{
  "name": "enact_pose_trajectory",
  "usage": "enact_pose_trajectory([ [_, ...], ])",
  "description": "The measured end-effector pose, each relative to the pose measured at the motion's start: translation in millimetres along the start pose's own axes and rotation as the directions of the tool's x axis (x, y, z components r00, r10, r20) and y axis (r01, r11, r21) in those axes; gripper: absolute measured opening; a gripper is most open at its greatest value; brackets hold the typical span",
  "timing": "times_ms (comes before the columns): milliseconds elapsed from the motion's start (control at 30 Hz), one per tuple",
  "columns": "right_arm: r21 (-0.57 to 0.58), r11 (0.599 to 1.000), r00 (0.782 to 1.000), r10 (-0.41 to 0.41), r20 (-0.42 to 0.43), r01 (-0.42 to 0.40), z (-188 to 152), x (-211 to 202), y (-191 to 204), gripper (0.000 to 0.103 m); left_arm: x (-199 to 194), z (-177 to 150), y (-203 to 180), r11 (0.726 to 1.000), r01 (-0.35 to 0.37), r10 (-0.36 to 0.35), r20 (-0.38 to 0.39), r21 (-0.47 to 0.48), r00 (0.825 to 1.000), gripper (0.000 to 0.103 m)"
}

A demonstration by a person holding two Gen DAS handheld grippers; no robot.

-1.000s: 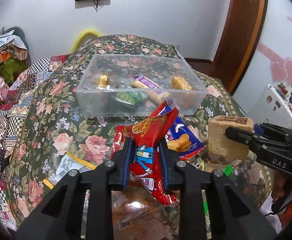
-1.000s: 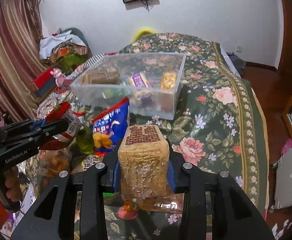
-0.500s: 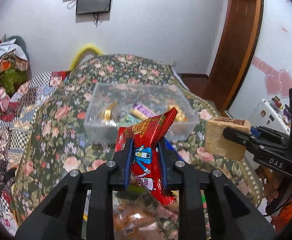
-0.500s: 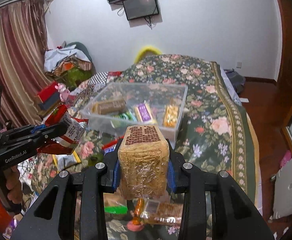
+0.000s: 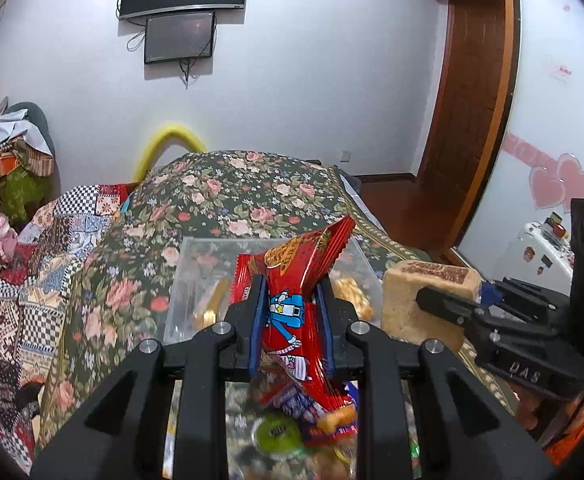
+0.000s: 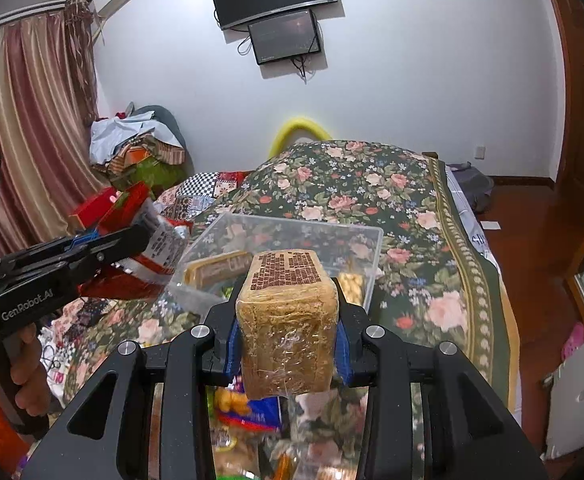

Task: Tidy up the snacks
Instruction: 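Drop the red chip bag into the box while the right tool places the wafer block in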

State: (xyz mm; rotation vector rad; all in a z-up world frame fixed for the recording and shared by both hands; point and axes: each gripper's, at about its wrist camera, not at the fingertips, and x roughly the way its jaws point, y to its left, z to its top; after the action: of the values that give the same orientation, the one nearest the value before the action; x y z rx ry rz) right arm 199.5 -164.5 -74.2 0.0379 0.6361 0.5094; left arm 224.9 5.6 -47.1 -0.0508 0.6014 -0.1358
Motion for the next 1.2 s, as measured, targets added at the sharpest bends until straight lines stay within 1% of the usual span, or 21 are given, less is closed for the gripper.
enact_pose_trajectory([
  [233,0.000,1.000,1.000,-0.016,-0.015,0.016,13.6,33.2,-2.9,0.033,43.3,10.6,4.3,1.000,-0.025,0.026,-0.027,0.012,0.999,0.023],
  [367,0.006,1.000,0.999,-0.028,-0.034,0.028,17.7,57.5,-6.5,0.033,71.6,10.0,7.2,0.998,-0.052,0.053,-0.030,0.026,0.998,0.023],
  [500,0.009,0.999,0.997,-0.052,-0.058,0.052,20.0,77.1,-13.4,0.033,92.6,8.0,8.1,0.998,-0.058,0.059,-0.042,0.029,0.997,0.023],
  [633,0.013,0.998,0.995,-0.057,-0.084,0.059,19.2,95.0,-20.1,0.033,115.1,2.8,10.7,0.998,-0.058,0.060,-0.081,0.020,0.995,0.023],
  [767,-0.003,0.998,0.993,-0.059,-0.107,0.059,16.5,104.4,-22.2,0.033,130.7,-2.9,13.9,0.999,-0.030,0.027,-0.144,-0.016,0.989,0.024],
  [833,-0.016,0.998,0.989,-0.059,-0.133,0.057,14.4,107.9,-21.4,0.034,135.5,-5.9,14.5,0.999,-0.036,0.033,-0.161,-0.016,0.986,0.024],
  [933,-0.025,0.998,0.985,-0.065,-0.158,0.062,11.6,108.2,-21.0,0.036,136.6,-11.4,15.2,0.999,-0.028,0.024,-0.183,-0.018,0.983,0.029],
  [1033,-0.026,0.996,0.985,-0.087,-0.150,0.084,12.0,100.4,-20.7,0.037,133.9,-16.3,16.9,0.999,-0.004,-0.005,-0.211,-0.042,0.977,0.040],
  [1200,-0.042,0.996,0.987,-0.086,-0.133,0.081,13.9,83.2,-18.9,0.037,119.1,-21.1,16.0,0.999,0.005,-0.013,-0.214,-0.035,0.977,0.042],
])
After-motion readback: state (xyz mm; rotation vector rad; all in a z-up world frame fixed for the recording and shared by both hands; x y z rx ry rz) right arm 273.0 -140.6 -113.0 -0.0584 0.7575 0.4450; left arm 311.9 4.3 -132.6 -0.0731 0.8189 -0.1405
